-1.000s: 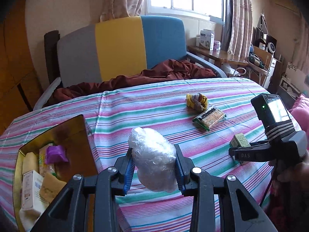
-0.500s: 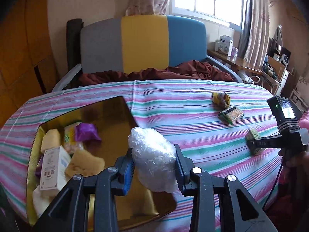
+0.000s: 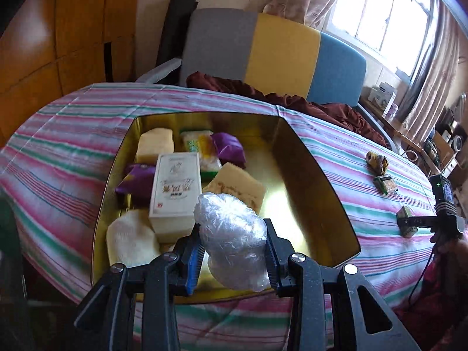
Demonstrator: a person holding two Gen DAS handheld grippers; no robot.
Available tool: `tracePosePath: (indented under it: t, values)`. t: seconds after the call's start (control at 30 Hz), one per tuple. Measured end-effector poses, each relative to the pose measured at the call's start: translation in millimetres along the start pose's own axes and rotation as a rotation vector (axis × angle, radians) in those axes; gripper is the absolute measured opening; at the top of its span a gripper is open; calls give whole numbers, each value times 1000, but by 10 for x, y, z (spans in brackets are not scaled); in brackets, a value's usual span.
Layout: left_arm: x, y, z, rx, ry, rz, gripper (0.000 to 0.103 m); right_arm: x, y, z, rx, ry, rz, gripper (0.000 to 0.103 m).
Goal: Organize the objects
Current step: 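Lower the white plastic bag into the gold tray and open the left tool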
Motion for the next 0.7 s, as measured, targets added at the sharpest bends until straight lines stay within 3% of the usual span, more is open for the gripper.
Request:
tracePosePath:
  t: [0.27, 0.57, 0.7]
  values:
    - [241, 65, -322, 88, 42, 49, 37, 2, 28, 61, -18, 14, -6, 31]
    - [601, 214, -450, 158, 21, 129, 38, -21, 58, 102, -26, 20, -8, 31]
    - [613, 249, -427, 159, 3, 126, 40, -13, 45, 101, -27, 20, -8, 31]
Point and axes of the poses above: each gripper's, at about its wrist camera, not at the fingertips, and x roughly the way its jaws point, z to its left, y to its underside, the point moved 2 cm from there along x, roughly the way its jaws point, and after that the axes turned 9 degrees about -z, right-handed, at the moved point
